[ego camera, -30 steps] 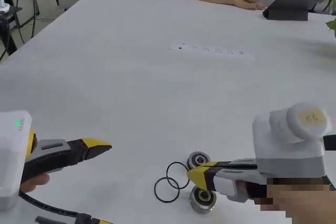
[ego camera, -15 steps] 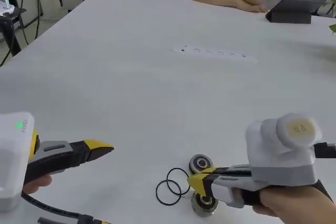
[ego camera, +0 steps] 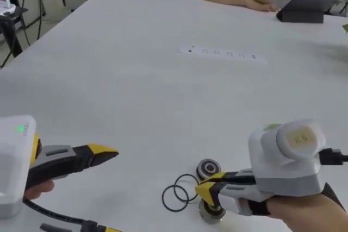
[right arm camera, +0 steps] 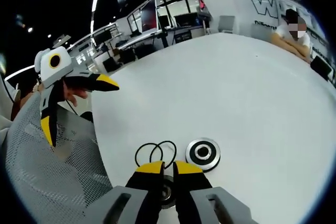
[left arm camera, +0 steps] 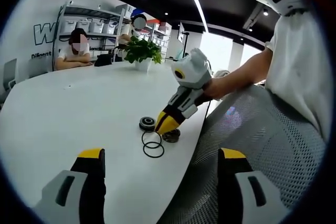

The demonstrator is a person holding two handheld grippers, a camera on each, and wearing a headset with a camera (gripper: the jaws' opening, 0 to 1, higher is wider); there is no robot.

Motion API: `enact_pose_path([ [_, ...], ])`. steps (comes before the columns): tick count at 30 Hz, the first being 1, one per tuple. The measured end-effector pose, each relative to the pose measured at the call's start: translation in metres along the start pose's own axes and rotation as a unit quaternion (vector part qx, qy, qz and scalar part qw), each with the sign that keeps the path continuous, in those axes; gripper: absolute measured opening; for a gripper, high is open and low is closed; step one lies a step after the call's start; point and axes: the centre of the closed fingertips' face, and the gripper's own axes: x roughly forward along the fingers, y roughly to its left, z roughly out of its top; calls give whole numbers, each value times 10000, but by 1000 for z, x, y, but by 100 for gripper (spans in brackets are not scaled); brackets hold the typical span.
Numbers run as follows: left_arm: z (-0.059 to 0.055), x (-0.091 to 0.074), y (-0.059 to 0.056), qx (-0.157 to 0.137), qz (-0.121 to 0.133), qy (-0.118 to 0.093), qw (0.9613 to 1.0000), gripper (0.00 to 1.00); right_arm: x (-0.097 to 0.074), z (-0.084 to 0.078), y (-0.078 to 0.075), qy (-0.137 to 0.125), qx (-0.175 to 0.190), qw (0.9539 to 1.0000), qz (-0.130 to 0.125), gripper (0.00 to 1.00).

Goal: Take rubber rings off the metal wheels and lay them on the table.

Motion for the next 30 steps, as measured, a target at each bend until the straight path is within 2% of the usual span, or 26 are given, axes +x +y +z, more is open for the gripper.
enact_pose_path([
  [7,-1,0,1,-3,18,16,10000,86,-2,0,-4,20,-135,9998,-112,4],
  [19,-2,0,1,72,5,89,9999,87,-18,21,-19,-408,-83,9987,-290,6],
  [23,4,-1,0,34,-33,-34,10000,88,-24,26,-28,-560,35,9979,-326,7],
  [27,7,-3,2,126,-65,50,9999,88,-29,26,-37,-655,88,9971,-387,8],
  [30,17,-5,5,244,-101,56,9996,88,-32,25,-42,-684,168,9967,-396,9],
])
